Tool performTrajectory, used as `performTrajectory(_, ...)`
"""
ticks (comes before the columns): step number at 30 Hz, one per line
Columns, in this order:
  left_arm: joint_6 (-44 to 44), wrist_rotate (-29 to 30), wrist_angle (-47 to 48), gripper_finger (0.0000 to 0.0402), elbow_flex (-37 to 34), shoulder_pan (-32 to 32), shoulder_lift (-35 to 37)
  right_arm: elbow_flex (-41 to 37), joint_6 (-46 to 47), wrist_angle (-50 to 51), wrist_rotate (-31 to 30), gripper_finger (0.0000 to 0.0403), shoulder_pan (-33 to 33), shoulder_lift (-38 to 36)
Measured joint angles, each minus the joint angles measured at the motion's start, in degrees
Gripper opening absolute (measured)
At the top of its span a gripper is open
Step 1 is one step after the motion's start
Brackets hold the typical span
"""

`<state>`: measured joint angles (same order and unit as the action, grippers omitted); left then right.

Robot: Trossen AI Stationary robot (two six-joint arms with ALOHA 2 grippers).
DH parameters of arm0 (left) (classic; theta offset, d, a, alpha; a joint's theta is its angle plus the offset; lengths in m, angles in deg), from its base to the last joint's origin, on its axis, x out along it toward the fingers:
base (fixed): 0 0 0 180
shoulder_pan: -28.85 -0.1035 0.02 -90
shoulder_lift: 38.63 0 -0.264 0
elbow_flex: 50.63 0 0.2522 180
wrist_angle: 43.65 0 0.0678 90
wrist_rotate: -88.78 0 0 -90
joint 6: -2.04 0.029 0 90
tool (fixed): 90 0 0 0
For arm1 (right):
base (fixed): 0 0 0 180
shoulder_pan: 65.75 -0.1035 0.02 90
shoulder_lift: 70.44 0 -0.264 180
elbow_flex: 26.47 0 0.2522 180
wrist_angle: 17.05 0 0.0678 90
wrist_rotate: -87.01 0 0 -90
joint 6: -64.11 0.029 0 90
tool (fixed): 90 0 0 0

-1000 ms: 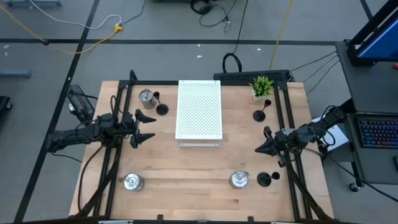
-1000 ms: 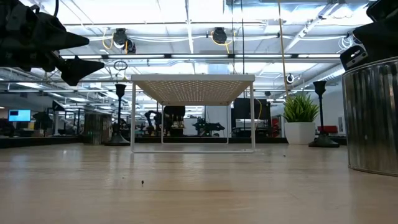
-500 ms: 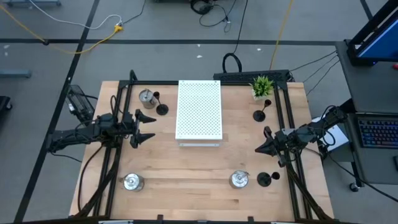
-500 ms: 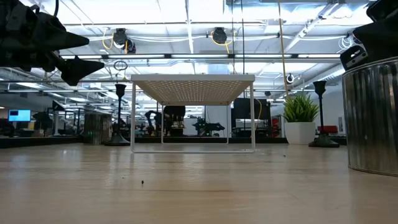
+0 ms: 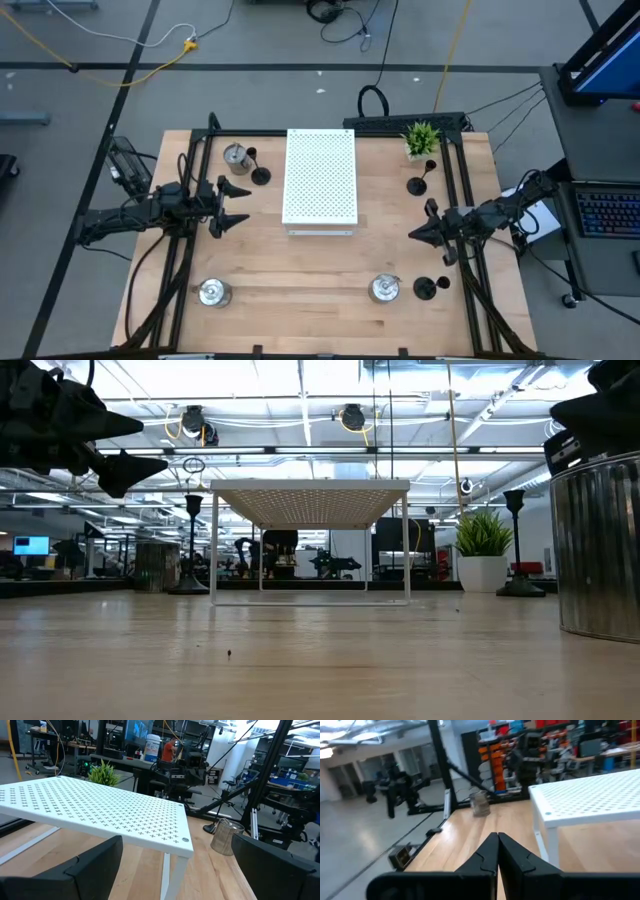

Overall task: Pick & Place candle stick holders
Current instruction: Put the top left black candle holder on the shelf

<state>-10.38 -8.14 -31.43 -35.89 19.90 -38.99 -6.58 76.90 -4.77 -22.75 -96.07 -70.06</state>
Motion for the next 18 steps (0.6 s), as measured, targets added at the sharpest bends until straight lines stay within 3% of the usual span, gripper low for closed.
performTrajectory(18,0.0,0.0,0.0,0.0379,0.0,0.0,0.0,0.2,0.3,-4.4,0.3,0.0,0.0,0.0)
